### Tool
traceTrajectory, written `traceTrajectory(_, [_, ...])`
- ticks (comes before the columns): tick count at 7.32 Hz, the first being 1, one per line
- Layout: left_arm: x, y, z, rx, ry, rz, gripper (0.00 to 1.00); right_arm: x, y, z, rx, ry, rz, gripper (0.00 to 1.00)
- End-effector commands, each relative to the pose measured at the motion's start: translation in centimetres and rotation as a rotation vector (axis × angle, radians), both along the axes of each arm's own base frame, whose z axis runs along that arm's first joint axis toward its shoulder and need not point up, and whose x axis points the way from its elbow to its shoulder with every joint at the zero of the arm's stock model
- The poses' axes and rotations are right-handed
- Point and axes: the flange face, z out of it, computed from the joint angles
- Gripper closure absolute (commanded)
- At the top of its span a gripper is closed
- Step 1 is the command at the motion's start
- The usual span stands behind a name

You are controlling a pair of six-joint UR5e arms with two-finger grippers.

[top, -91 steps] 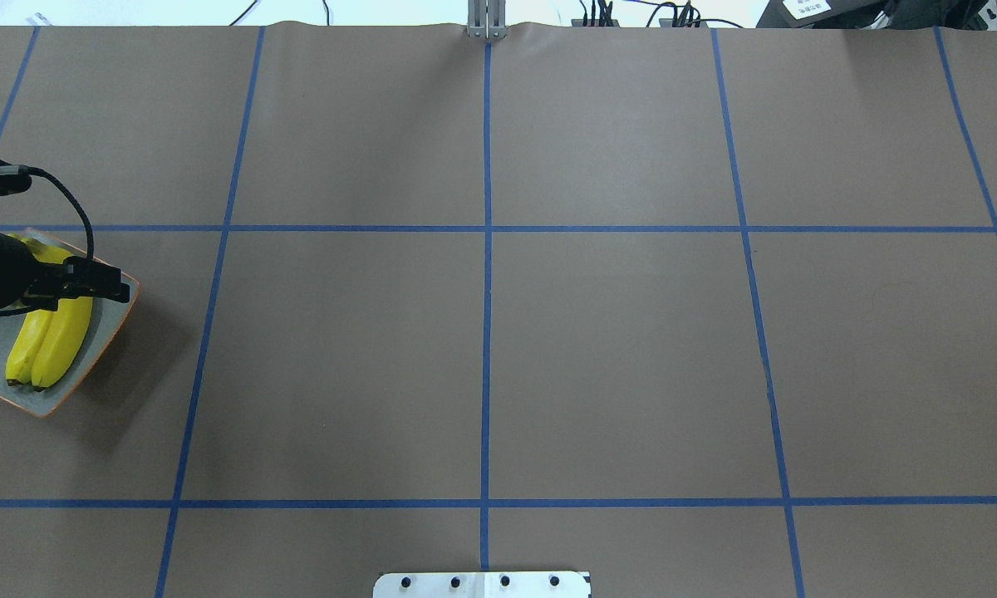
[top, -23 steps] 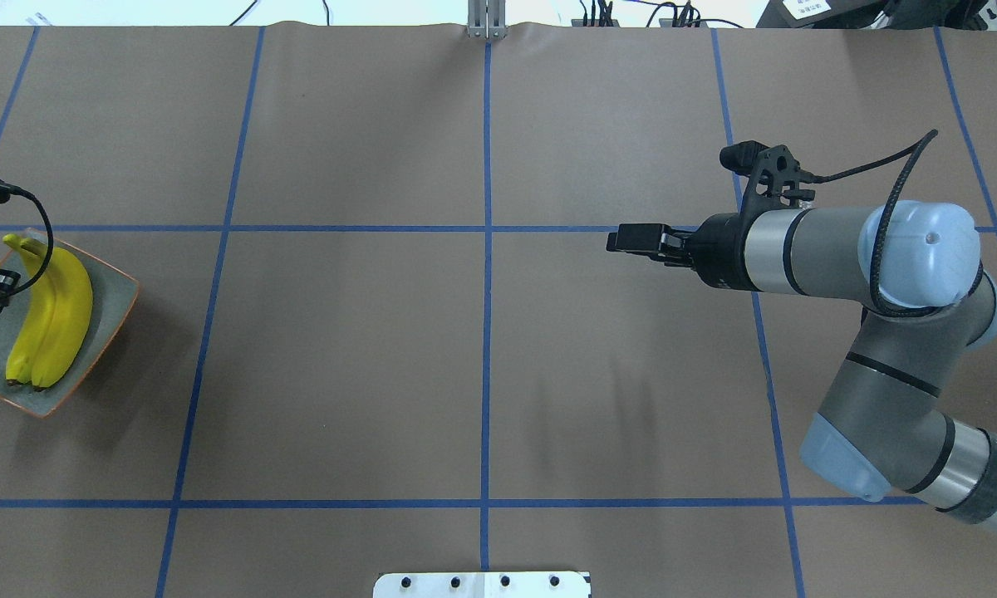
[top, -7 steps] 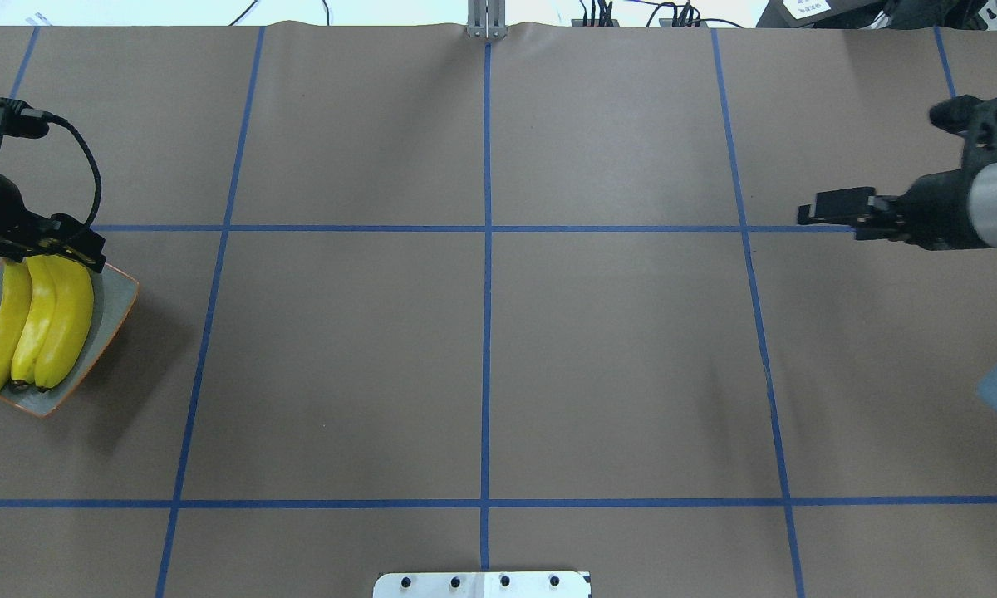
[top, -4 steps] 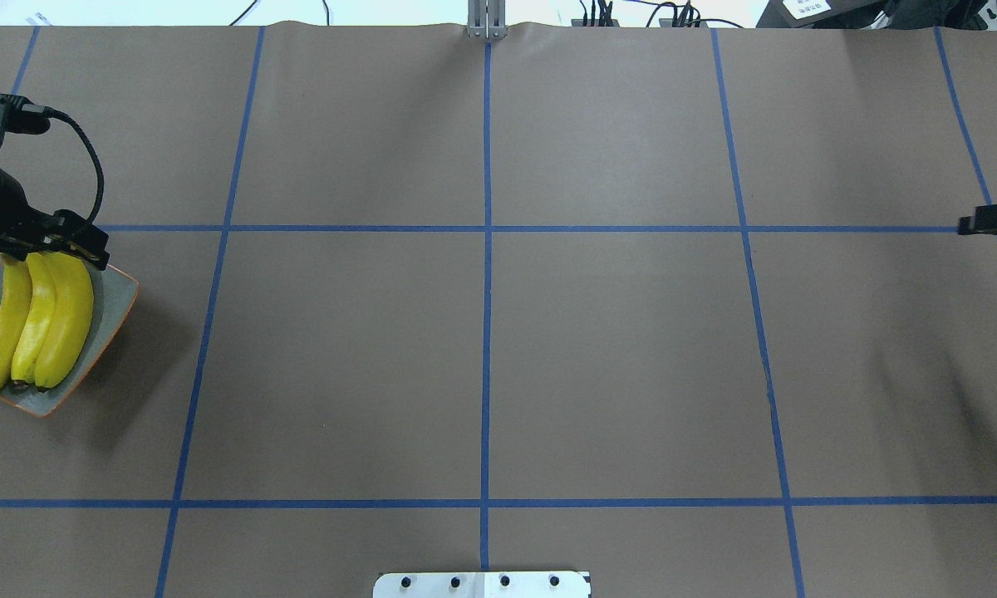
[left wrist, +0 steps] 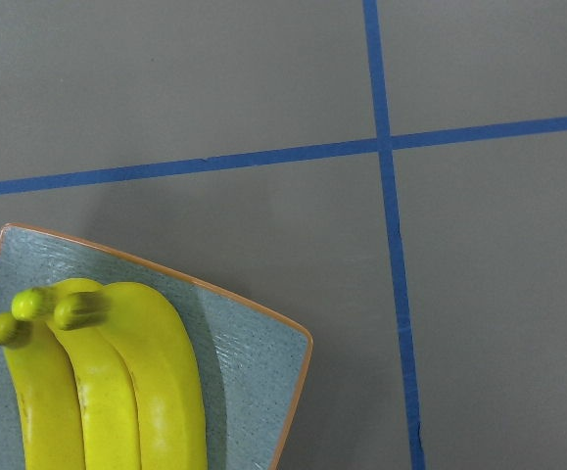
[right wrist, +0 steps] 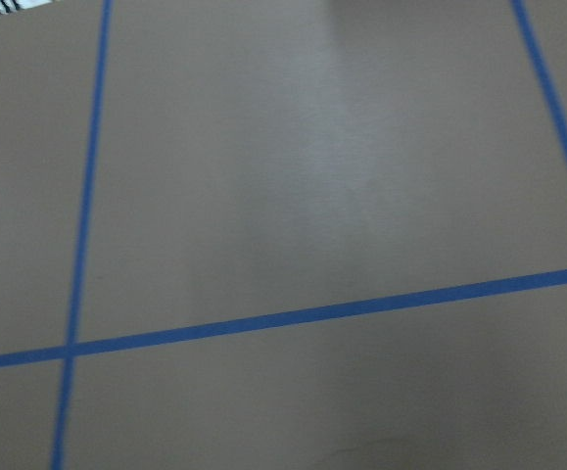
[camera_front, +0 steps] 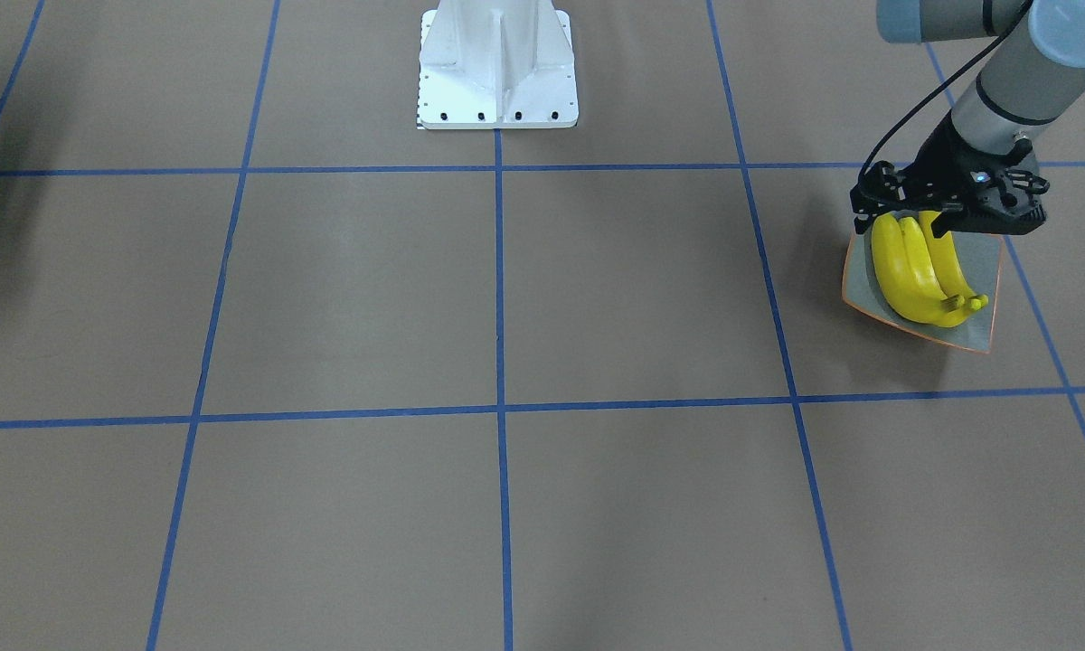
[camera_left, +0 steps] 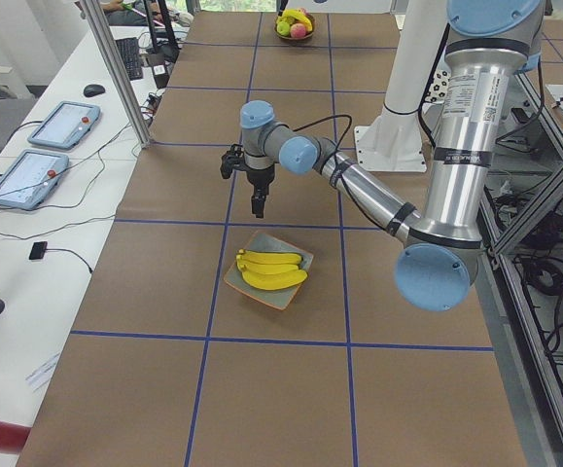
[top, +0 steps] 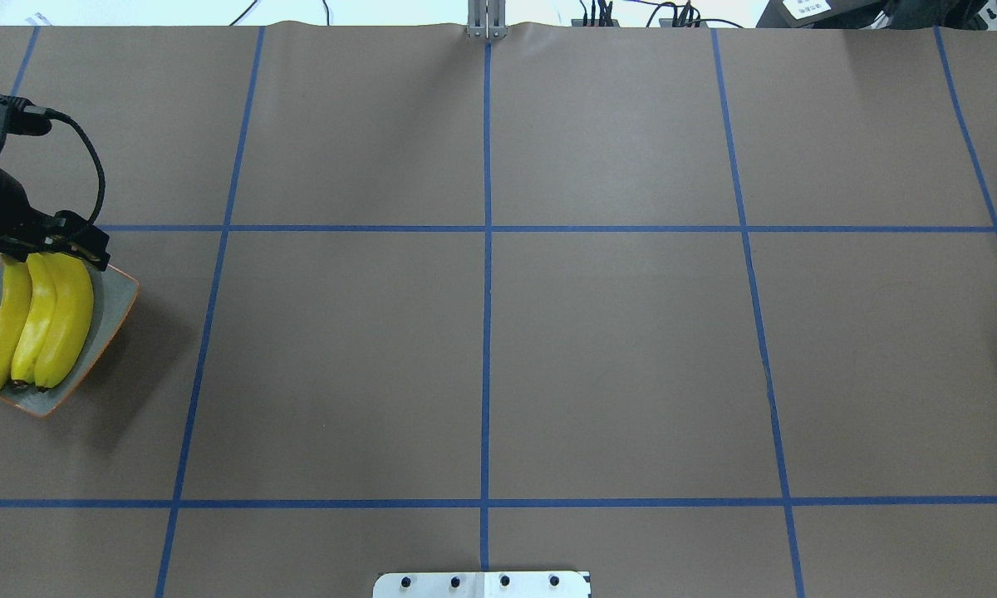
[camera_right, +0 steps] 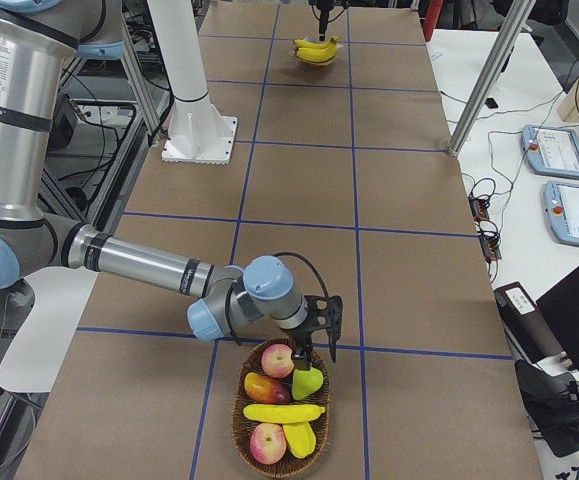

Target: Transfer all bananas from basket to plate

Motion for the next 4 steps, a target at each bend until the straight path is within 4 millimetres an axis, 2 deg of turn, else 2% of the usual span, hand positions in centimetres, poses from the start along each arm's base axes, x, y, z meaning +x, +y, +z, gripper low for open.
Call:
traceTrajectory(1, [0.1,0.0,0.0,-0.003,0.000,-0.001,0.00,3.1,6.0,4.2,-0.030,0.033,-0.011,0.00])
traceTrajectory(2, [0.1,0.0,-0.1,-0.007,0.002,-0.006,0.00,3.1,8.0,5.7,-0.046,0.038,-0.039,0.00])
traceTrajectory(3, [0.1,0.0,-0.1,-0.009,0.002,-0.010,0.00,3.1,8.9,7.5,-0.053,0.050,-0.071,0.00])
traceTrajectory(4, [0.1,0.1,-0.2,-0.008,0.005,-0.010,0.00,3.2,8.9,9.4,-0.046,0.055,-0.078,0.00])
